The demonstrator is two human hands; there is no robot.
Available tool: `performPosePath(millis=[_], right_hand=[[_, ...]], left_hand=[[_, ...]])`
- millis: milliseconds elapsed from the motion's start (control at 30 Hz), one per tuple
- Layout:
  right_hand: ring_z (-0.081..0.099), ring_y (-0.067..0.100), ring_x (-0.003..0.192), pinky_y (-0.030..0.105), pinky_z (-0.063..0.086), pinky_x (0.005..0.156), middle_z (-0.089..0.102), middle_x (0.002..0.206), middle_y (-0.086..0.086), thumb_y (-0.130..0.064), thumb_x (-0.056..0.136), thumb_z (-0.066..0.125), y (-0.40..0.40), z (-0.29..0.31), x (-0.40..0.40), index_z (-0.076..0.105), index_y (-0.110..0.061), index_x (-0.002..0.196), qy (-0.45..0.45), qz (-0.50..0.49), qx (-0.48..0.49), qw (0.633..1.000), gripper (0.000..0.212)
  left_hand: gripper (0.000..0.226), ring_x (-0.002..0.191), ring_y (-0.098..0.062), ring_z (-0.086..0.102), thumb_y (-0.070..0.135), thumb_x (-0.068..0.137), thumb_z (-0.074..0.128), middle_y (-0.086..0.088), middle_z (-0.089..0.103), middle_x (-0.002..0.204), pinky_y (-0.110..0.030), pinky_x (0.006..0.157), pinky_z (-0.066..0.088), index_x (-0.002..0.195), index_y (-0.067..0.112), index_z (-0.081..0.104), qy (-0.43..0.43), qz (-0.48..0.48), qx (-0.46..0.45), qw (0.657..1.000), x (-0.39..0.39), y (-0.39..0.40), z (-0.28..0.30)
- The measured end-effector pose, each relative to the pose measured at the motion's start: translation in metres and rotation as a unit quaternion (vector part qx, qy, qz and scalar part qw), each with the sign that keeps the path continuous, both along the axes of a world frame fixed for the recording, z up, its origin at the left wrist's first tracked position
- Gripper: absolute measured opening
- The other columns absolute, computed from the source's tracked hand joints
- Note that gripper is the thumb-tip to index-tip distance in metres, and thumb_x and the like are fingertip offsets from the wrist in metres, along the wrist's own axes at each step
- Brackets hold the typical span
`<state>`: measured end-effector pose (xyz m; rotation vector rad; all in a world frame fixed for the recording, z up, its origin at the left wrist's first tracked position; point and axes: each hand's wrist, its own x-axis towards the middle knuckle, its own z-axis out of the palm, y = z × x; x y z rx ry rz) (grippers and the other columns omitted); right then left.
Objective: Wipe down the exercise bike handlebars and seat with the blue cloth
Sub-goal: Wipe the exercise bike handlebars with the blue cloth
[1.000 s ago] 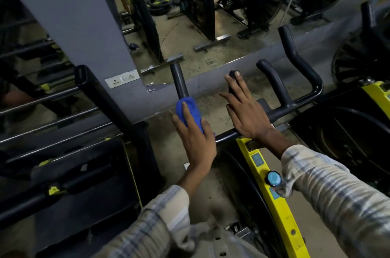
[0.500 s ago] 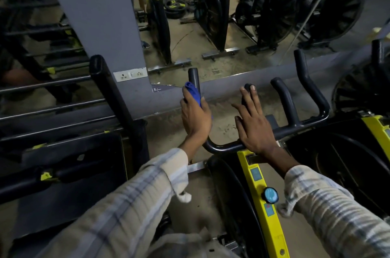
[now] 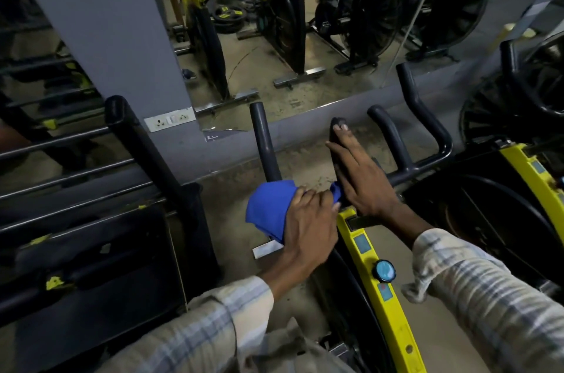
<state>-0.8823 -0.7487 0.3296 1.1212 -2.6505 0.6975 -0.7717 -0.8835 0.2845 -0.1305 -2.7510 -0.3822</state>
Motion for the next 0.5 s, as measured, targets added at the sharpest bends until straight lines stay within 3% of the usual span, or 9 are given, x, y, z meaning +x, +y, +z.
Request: performPosePath(millis=[67, 167, 267, 400, 500], right_hand=[[0.014, 0.022, 0.164, 0.031, 0.02, 0.131, 0.02, 0.175, 0.012, -0.009, 0.105, 0.051, 0.011, 0.002, 0.002, 0.044, -0.006, 0.155, -0.007, 0.003, 0.005, 1.0, 0.051], [0.025, 0.021, 0.161, 0.029, 0.03, 0.126, 0.022, 0.175, 0.008, -0.027, 0.101, 0.044, 0.021, 0.006, 0.009, 0.043, -0.01, 0.156, -0.041, -0.007, 0.0, 0.999, 0.057], [0.035, 0.024, 0.157, 0.033, 0.035, 0.124, 0.031, 0.172, 0.01, -0.027, 0.1, 0.041, 0.027, 0.004, 0.014, 0.041, -0.012, 0.157, -0.061, -0.027, -0.017, 0.998, 0.059], [0.037, 0.022, 0.155, 0.034, 0.033, 0.126, 0.039, 0.168, 0.011, -0.014, 0.101, 0.044, 0.038, -0.008, 0.024, 0.041, -0.014, 0.157, -0.071, -0.047, -0.024, 0.996, 0.057], [0.038, 0.022, 0.155, 0.037, 0.034, 0.126, 0.041, 0.166, 0.011, -0.015, 0.103, 0.044, 0.046, -0.018, 0.03, 0.041, -0.014, 0.157, -0.069, -0.045, -0.027, 0.996, 0.054]], left_hand=[[0.038, 0.099, -0.026, 0.068, 0.034, 0.106, 0.036, -0.007, 0.076, 0.102, -0.045, 0.116, 0.043, 0.115, 0.014, 0.067, -0.006, 0.017, -0.008, 1.0, -0.002, 0.008, -0.001], [0.037, 0.116, -0.03, 0.066, 0.028, 0.101, 0.053, -0.01, 0.071, 0.126, -0.048, 0.121, 0.038, 0.132, 0.01, 0.062, 0.009, 0.005, -0.026, 1.0, -0.001, 0.021, -0.016], [0.06, 0.14, -0.036, 0.057, 0.013, 0.09, 0.049, -0.017, 0.057, 0.153, -0.051, 0.126, 0.032, 0.149, 0.007, 0.054, 0.086, -0.062, -0.083, 0.991, 0.009, 0.009, -0.039], [0.051, 0.156, -0.037, 0.038, 0.01, 0.108, 0.044, -0.019, 0.036, 0.169, -0.054, 0.13, 0.027, 0.159, 0.006, 0.044, 0.163, -0.189, -0.208, 0.946, 0.017, -0.037, -0.055], [0.044, 0.157, -0.037, 0.036, 0.01, 0.111, 0.048, -0.018, 0.038, 0.168, -0.054, 0.127, 0.033, 0.154, 0.004, 0.049, 0.183, -0.274, -0.269, 0.905, 0.014, -0.064, -0.055]])
